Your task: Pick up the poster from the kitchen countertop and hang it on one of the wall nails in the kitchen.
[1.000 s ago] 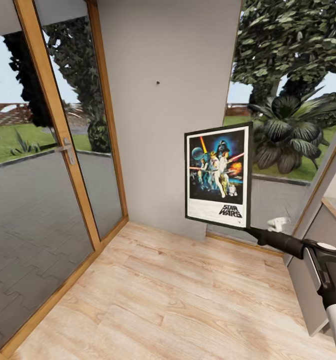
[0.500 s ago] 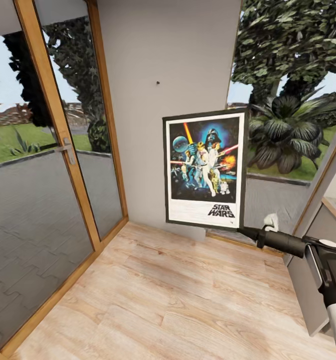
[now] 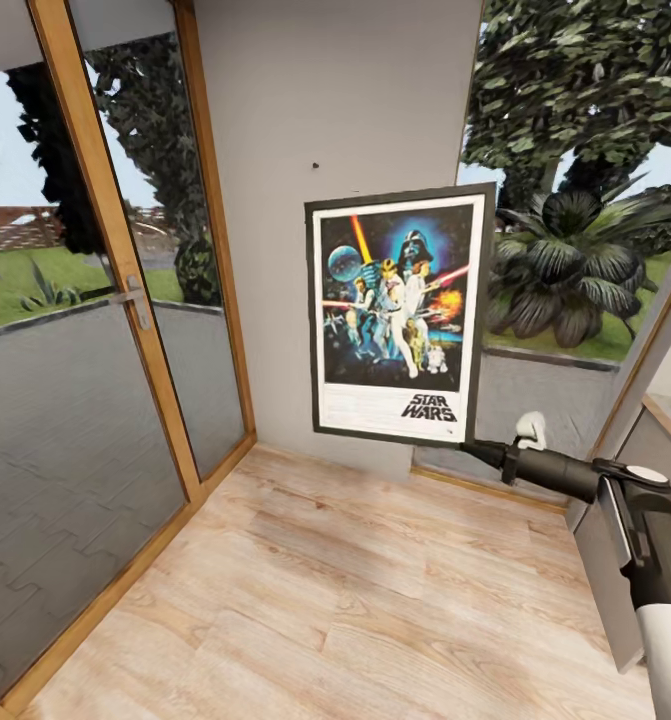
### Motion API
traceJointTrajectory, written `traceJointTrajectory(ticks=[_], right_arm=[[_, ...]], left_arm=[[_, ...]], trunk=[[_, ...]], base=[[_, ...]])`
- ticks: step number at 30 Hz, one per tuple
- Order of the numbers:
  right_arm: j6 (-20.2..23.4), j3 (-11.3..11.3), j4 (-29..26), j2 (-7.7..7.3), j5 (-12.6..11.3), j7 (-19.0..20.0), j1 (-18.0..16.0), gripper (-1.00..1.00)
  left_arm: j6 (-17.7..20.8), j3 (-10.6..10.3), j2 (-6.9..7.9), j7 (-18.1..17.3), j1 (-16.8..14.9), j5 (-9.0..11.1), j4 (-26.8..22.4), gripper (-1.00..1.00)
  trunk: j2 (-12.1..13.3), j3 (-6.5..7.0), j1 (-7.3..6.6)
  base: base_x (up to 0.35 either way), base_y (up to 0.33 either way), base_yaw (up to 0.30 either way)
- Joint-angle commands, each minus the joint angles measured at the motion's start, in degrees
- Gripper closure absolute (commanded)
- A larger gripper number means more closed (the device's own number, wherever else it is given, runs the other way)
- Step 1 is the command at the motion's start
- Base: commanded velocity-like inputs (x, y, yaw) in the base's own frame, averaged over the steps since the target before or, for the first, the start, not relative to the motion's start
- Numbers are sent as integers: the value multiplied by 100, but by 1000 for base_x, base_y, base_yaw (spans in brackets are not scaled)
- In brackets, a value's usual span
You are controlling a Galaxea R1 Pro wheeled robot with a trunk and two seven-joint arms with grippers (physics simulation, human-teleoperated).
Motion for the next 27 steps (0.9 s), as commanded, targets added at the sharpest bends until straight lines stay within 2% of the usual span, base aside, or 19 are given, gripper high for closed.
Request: traceJointTrajectory(ticks=[1, 5, 10, 14, 18, 27], right_arm=[[115, -9, -104, 66, -14, 17, -4, 100], [190, -24, -259, 236, -4, 13, -5, 100], [212, -33, -304, 302, 2, 6, -4, 100], [216, -53, -308, 441, 10, -17, -4, 100], [217, -60, -307, 504, 11, -24, -6, 100], [216, -152, -306, 525, 12, -26, -3, 100]], left_arm=[[-21, -27, 2, -16, -5, 41, 7, -100], [-23, -27, 2, -15, -5, 41, 7, -100], [-24, -27, 2, -15, -5, 41, 7, -100], [-24, -27, 2, -15, -5, 41, 7, -100], [-24, -27, 2, -15, -5, 41, 7, -100], [-18, -27, 2, -15, -5, 41, 7, -100]], trunk=[[-13, -13, 4], [-13, -13, 4], [-13, -13, 4], [-13, -13, 4], [-13, -13, 4], [-13, -13, 4]], base=[[0, 0, 0], [0, 0, 0], [0, 0, 0], [0, 0, 0], [0, 0, 0], [0, 0, 0]])
